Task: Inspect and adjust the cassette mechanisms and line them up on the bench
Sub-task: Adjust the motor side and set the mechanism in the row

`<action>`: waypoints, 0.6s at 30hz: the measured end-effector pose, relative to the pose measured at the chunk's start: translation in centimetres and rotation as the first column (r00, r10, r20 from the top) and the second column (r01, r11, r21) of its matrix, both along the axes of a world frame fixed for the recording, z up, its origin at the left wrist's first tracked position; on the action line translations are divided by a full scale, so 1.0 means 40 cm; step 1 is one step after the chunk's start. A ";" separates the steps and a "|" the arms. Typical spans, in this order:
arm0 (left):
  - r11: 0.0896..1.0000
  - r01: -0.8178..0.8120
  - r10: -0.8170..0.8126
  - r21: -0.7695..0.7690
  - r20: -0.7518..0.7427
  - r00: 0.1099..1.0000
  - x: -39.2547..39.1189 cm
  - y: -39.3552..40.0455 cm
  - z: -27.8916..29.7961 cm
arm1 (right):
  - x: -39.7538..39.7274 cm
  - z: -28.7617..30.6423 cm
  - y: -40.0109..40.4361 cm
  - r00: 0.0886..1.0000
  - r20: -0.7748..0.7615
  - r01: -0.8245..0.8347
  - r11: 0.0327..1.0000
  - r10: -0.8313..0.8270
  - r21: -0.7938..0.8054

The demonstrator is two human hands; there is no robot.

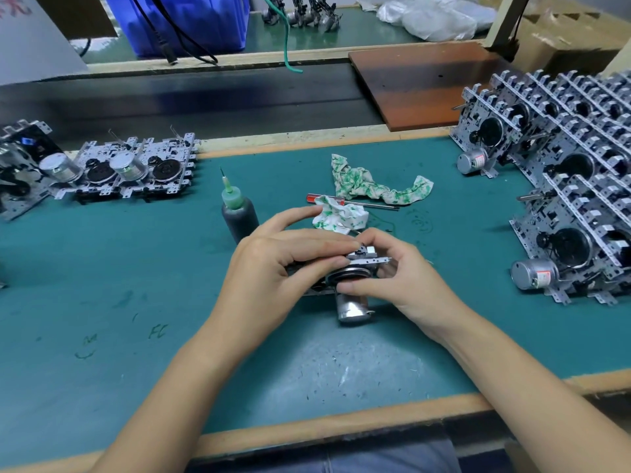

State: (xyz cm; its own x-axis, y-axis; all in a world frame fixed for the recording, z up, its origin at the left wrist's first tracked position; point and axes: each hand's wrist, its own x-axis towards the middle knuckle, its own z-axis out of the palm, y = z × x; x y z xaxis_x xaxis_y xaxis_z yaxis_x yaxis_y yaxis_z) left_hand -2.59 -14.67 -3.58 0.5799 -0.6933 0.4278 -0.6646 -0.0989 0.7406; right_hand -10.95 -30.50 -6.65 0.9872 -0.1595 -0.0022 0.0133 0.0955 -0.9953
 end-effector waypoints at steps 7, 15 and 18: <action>1.000 0.013 -0.013 -0.014 -0.011 1.000 0.001 -0.001 0.002 | 0.000 0.002 0.000 1.000 -0.005 -0.005 1.000 0.005 -0.008; 1.000 0.008 -0.008 -0.004 -0.011 1.000 0.003 -0.001 0.003 | 0.002 0.002 -0.002 1.000 -0.013 -0.021 1.000 0.021 -0.008; 1.000 0.022 -0.022 -0.008 0.000 1.000 0.002 0.001 0.002 | 0.001 0.000 -0.003 1.000 -0.012 -0.022 1.000 0.022 -0.020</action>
State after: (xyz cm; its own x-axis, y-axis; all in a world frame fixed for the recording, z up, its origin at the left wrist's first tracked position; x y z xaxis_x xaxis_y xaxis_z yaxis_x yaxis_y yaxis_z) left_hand -2.49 -14.62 -3.50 0.5645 -0.7026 0.4332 -0.6666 -0.0786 0.7412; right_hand -10.91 -30.61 -6.65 0.9904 -0.1380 -0.0112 -0.0008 0.0754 -0.9972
